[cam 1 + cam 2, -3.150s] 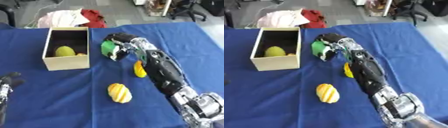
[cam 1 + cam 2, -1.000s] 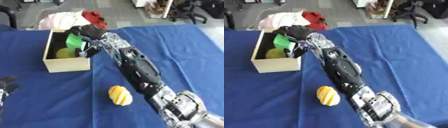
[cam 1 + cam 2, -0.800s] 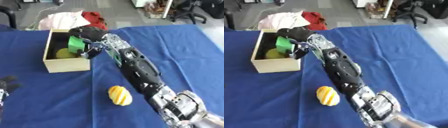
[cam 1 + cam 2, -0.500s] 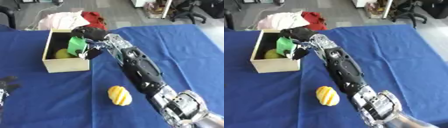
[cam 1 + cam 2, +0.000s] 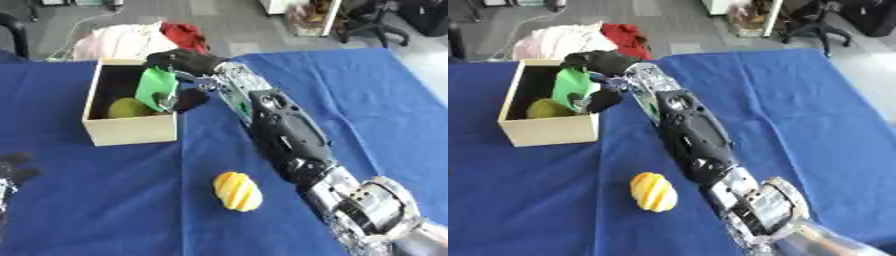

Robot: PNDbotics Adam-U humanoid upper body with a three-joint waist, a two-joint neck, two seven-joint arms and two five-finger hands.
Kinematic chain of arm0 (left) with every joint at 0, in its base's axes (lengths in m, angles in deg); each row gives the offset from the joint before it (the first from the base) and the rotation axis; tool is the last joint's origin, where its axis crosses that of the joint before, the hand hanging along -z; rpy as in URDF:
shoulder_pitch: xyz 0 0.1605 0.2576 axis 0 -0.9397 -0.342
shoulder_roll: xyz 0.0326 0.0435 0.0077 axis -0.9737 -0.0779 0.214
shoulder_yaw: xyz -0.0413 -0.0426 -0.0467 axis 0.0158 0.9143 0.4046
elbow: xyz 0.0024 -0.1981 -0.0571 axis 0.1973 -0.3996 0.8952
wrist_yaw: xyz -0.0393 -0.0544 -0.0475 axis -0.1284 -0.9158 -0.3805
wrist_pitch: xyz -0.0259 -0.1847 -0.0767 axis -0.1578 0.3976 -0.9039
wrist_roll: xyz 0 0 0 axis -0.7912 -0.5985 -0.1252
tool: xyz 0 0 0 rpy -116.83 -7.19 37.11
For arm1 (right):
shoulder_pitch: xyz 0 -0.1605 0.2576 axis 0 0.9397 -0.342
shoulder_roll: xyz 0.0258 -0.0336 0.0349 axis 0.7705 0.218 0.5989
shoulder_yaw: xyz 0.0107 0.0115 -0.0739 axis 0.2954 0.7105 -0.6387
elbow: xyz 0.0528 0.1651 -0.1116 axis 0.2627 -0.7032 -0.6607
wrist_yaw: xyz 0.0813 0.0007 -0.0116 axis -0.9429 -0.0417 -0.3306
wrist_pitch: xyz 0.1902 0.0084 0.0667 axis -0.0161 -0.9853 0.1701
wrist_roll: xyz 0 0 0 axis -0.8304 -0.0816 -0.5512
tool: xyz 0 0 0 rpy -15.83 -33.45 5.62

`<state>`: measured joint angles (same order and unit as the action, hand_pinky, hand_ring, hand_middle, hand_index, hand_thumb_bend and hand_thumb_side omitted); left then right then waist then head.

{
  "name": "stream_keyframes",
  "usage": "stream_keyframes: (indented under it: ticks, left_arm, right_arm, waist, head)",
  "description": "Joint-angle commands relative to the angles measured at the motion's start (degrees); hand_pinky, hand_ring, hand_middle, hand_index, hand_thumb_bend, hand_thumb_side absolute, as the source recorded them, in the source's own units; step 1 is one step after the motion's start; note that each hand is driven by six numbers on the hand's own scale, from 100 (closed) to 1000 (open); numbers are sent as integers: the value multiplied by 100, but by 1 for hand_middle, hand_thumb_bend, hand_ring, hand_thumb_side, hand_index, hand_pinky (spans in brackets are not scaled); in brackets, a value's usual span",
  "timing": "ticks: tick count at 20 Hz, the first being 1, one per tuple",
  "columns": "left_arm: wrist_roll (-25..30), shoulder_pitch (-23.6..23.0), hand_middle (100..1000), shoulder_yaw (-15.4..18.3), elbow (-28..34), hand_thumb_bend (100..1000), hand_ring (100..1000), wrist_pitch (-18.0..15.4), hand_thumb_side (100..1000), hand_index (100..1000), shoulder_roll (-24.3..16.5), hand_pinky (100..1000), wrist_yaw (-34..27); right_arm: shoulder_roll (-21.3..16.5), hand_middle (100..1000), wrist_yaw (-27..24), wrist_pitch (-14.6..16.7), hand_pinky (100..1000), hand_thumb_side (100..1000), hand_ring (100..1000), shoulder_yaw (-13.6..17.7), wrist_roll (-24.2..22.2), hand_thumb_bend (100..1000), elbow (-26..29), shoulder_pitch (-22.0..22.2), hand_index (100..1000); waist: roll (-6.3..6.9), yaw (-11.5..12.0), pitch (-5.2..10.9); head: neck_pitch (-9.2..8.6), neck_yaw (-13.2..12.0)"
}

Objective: Pick up objects on the table and place them in the box.

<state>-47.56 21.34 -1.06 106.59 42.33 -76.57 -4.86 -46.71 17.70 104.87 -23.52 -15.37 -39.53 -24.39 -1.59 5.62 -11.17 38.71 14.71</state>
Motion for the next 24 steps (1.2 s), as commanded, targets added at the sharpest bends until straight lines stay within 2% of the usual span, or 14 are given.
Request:
stream_keyframes:
  ticks: [1,2,3,6,8,14,24]
  left_arm:
    - [2,46,756,17,85,100,730,-14,722,801,-50,909,-8]
    - [3,46,756,16,86,100,730,-14,722,801,-50,909,-8]
    - [5,47,756,14,87,100,731,-14,722,801,-51,909,-8]
    - [6,48,756,14,87,100,731,-14,723,801,-50,909,-8]
    - [8,49,756,12,87,100,731,-14,723,801,-48,910,-8]
    - [6,50,756,15,85,100,731,-14,723,801,-47,910,-6]
    - [7,45,756,16,83,100,731,-14,723,801,-50,910,-3]
  right_arm:
    - [-111,1000,41,112,1000,890,1000,-54,-94,100,140,-139,1000]
    - [-109,1000,105,151,1000,832,1000,-79,-135,100,135,-138,1000]
    - [-103,1000,178,217,1000,596,1000,-108,-179,100,136,-136,1000]
    - [-88,1000,383,435,1000,410,1000,-147,-330,100,133,-128,1000]
    - [-80,1000,468,529,1000,218,1000,-149,-426,100,124,-126,1000]
    - [-79,1000,481,668,1000,204,1000,-146,-624,100,132,-135,1000]
    - [-128,1000,25,836,1000,196,1000,-248,-1000,100,314,-207,1000]
  waist:
    - [11,-3,26]
    - [11,-2,26]
    - [10,1,25]
    - [9,6,22]
    - [6,11,21]
    - [-8,16,18]
    - [-26,10,21]
  head:
    - [-75,18]
    - [-75,22]
    - [-78,27]
    - [-75,30]
    - [-74,36]
    - [-79,36]
    - [-90,44]
